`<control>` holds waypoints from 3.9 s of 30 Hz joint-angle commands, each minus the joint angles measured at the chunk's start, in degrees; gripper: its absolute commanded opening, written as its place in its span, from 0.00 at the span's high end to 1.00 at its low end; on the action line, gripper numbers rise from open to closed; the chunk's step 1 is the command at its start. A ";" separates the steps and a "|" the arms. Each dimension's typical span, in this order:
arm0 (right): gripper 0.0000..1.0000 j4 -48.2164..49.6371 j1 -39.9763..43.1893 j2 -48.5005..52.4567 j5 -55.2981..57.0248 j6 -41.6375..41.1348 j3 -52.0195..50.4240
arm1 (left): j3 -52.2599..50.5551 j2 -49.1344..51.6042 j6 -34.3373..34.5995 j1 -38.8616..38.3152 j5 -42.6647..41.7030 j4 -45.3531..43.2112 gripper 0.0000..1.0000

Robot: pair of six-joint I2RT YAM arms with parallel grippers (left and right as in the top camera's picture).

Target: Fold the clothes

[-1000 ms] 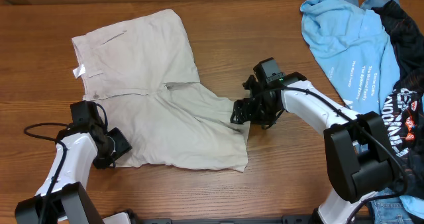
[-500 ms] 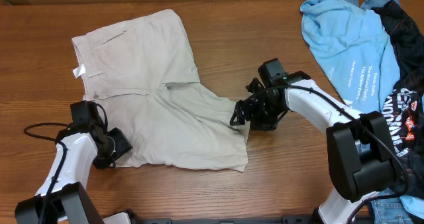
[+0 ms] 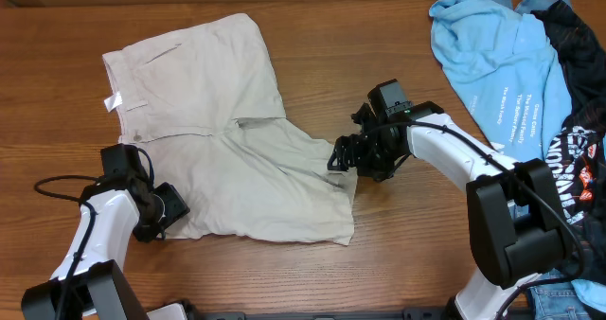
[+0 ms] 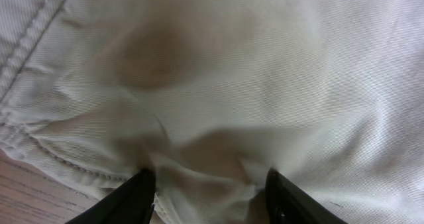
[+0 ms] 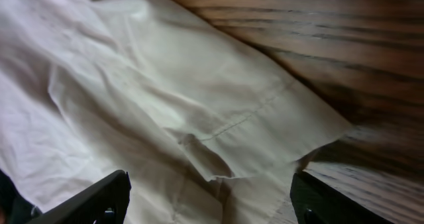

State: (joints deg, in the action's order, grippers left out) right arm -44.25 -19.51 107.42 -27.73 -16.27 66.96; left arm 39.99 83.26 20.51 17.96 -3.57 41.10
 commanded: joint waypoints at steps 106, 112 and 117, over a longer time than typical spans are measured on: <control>0.21 21.73 1.62 16.33 -2.19 3.69 21.18 | -0.79 -0.11 -1.22 -0.52 2.08 -1.09 0.34; 0.20 24.63 -0.92 18.99 -2.43 2.71 21.18 | -0.79 -0.11 -1.20 -0.52 2.05 -1.11 0.33; 0.22 27.10 -3.06 21.68 -2.40 2.71 21.18 | -0.79 -0.11 -1.22 -0.52 2.05 -0.83 0.33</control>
State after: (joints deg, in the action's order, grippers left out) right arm -18.15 -21.15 127.26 -29.67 -13.02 87.33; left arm 39.70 83.26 20.49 17.58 -2.70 40.40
